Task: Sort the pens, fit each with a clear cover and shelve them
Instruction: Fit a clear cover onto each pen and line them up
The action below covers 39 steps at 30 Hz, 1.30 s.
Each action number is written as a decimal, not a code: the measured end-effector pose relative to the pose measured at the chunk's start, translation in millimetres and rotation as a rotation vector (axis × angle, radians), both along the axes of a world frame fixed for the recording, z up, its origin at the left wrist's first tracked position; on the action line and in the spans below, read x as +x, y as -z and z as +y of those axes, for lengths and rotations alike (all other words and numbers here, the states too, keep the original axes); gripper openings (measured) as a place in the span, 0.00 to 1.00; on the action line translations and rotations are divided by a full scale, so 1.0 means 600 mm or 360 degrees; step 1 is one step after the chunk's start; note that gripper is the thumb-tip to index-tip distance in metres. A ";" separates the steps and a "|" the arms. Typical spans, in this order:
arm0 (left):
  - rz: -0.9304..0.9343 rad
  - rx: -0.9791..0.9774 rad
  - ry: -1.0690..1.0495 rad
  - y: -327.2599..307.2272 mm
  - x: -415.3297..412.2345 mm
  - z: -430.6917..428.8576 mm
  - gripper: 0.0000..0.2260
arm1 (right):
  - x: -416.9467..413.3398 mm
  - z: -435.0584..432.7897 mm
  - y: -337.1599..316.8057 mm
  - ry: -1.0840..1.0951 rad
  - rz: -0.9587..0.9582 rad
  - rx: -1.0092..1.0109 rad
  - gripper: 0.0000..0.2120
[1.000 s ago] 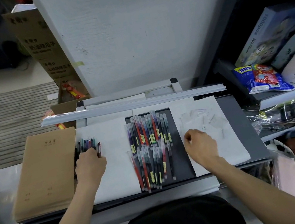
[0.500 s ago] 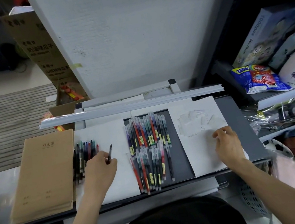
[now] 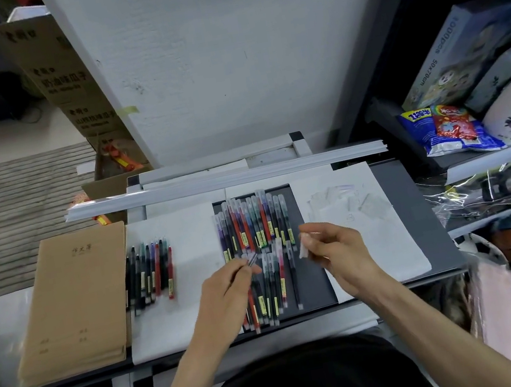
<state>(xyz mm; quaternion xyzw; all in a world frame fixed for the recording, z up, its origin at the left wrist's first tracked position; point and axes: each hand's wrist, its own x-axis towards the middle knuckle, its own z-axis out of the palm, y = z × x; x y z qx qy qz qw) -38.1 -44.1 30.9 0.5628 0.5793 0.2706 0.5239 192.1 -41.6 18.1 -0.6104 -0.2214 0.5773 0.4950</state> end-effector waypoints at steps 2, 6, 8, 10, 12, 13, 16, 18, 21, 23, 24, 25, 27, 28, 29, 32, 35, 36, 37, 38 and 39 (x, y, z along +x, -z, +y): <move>-0.0075 0.0035 0.0045 -0.012 0.008 -0.005 0.13 | -0.013 -0.002 -0.017 0.0024 0.0259 0.0003 0.10; -0.0162 0.0073 0.0109 -0.035 0.024 -0.016 0.12 | -0.034 -0.001 -0.039 0.0026 0.0509 0.0028 0.11; -0.0181 0.0086 0.0117 -0.042 0.028 -0.019 0.12 | -0.042 0.002 -0.048 0.0048 0.0545 0.0012 0.09; -0.0199 0.0075 0.0111 -0.043 0.030 -0.020 0.12 | -0.047 0.003 -0.054 0.0068 0.0527 0.0012 0.07; -0.0206 0.0062 0.0113 -0.043 0.030 -0.020 0.12 | -0.050 0.002 -0.060 0.0068 0.0499 0.0039 0.06; -0.0202 0.0062 0.0120 -0.043 0.030 -0.021 0.12 | -0.052 0.000 -0.063 0.0039 0.0479 0.0069 0.06; -0.0198 0.0074 0.0136 -0.047 0.028 -0.022 0.14 | -0.056 -0.002 -0.070 -0.0073 0.0375 0.0168 0.07; -0.0218 0.0075 0.0140 -0.047 0.024 -0.019 0.14 | -0.058 0.000 -0.073 -0.0044 0.0374 0.0197 0.08; -0.0200 0.0075 0.0130 -0.041 0.015 -0.010 0.13 | -0.061 0.005 -0.077 0.0029 0.0424 0.0178 0.08; -0.0185 0.0092 0.0135 -0.040 0.012 -0.006 0.12 | -0.062 0.007 -0.079 -0.0005 0.0380 0.0197 0.07; -0.0182 0.0107 0.0145 -0.040 0.011 -0.005 0.12 | -0.064 0.007 -0.079 -0.0042 0.0312 0.0225 0.07; -0.0175 0.0122 0.0155 -0.040 0.011 -0.004 0.12 | -0.066 0.007 -0.080 -0.0088 0.0229 0.0260 0.08; -0.0172 0.0128 0.0153 -0.037 0.011 -0.003 0.12 | -0.073 0.005 -0.076 -0.0176 0.0081 0.0312 0.08; -0.0170 0.0122 0.0149 -0.035 0.011 -0.001 0.12 | -0.077 0.003 -0.073 -0.0199 0.0037 0.0324 0.08; -0.0172 0.0112 0.0142 -0.033 0.010 0.001 0.12 | -0.081 0.002 -0.069 -0.0207 0.0008 0.0329 0.08; -0.0343 -0.0092 0.0062 -0.031 0.006 0.006 0.13 | -0.087 0.002 -0.062 -0.0203 -0.0036 0.0340 0.07; -0.0624 -0.0412 -0.0063 -0.029 0.003 0.007 0.13 | -0.094 0.007 -0.061 -0.0222 -0.0010 0.0351 0.07; -0.0696 -0.0491 -0.0095 -0.028 0.003 0.007 0.12 | -0.096 0.010 -0.060 -0.0238 -0.0015 0.0357 0.06; -0.0744 -0.0553 -0.0120 -0.026 0.003 0.006 0.12 | -0.098 0.012 -0.058 -0.0261 -0.0027 0.0358 0.06; -0.0770 -0.0601 -0.0140 -0.024 0.004 0.004 0.12 | -0.099 0.013 -0.057 -0.0286 -0.0043 0.0352 0.06; -0.0781 -0.0630 -0.0152 -0.023 0.004 0.003 0.12 | -0.100 0.014 -0.055 -0.0302 -0.0053 0.0344 0.05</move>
